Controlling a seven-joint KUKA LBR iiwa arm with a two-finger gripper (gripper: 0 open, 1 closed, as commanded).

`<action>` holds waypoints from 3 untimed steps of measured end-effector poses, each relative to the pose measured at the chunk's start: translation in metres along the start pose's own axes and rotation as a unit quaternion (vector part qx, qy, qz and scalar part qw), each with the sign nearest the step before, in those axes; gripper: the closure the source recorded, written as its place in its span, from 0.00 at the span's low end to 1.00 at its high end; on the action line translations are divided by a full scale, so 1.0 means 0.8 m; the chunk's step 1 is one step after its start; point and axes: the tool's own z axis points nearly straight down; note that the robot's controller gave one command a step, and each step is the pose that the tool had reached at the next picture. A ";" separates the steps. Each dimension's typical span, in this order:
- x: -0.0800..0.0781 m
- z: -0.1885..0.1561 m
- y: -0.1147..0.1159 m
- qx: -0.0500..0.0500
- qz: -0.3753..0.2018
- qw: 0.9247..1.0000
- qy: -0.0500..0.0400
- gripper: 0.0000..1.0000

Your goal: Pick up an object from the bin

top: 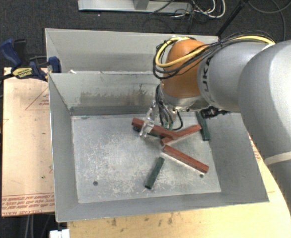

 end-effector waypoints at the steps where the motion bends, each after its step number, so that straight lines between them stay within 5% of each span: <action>1: 0.008 -0.046 -0.021 0.011 0.047 0.999 0.010 1.00; 2: 0.019 -0.080 -0.001 0.008 0.079 0.997 0.006 1.00; 3: 0.007 -0.178 -0.044 0.009 0.037 0.999 0.007 1.00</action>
Offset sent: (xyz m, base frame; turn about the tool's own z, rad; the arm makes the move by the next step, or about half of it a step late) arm -0.0171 0.0003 0.0619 0.1618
